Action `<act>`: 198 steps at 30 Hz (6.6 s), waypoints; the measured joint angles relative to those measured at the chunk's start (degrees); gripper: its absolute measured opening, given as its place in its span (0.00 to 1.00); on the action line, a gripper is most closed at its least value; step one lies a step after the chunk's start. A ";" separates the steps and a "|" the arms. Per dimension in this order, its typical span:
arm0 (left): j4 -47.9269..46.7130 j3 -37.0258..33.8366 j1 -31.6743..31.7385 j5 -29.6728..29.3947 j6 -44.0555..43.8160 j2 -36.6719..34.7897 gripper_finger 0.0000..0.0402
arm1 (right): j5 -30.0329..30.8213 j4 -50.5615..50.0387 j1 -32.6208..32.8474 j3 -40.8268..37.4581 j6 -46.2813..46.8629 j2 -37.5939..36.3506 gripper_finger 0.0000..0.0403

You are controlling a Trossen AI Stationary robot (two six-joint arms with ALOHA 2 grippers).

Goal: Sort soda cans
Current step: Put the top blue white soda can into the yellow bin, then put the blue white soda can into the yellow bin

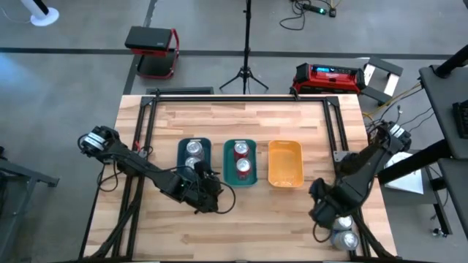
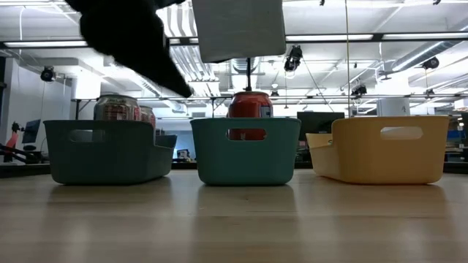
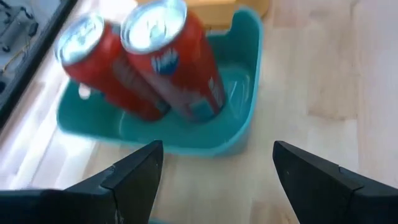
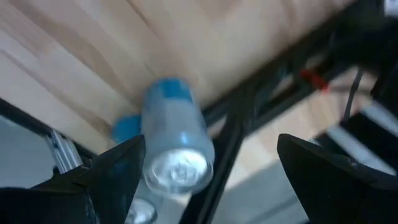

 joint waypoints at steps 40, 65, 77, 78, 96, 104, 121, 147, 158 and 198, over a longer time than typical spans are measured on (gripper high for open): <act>-0.02 6.96 0.48 0.04 8.97 4.74 0.72 | -6.78 29.01 10.79 -19.92 25.76 -5.94 0.89; 0.17 6.89 0.59 -0.02 9.46 4.72 0.72 | 5.01 9.85 6.30 -4.09 18.91 -5.85 0.75; 0.26 6.89 0.59 -0.02 9.45 4.70 0.72 | 18.40 -1.41 -9.51 5.64 -5.81 -5.80 0.75; 0.29 6.89 0.57 -0.02 9.45 4.70 0.72 | 18.81 -1.50 -11.21 5.82 -8.37 -5.80 0.75; 0.70 6.89 0.58 -0.02 9.38 4.66 0.72 | 23.35 1.73 -39.93 6.40 -48.30 -3.36 0.75; 0.50 7.04 0.57 0.04 8.97 4.66 0.72 | 21.77 3.53 -46.03 6.40 -62.26 5.92 0.75; -1.10 7.48 0.39 0.17 7.46 4.66 0.72 | 19.67 3.72 -50.83 6.40 -75.66 19.49 0.76; -1.81 7.48 0.24 2.23 6.35 4.66 0.72 | 19.87 4.42 -51.52 11.65 -74.62 17.75 0.85; -3.52 7.46 0.18 3.26 4.89 4.66 0.72 | 18.36 2.81 -43.61 17.63 -62.02 6.58 0.85; 3.34 7.42 0.29 2.66 10.16 4.66 0.72 | -0.80 13.12 11.01 8.35 6.18 13.08 0.95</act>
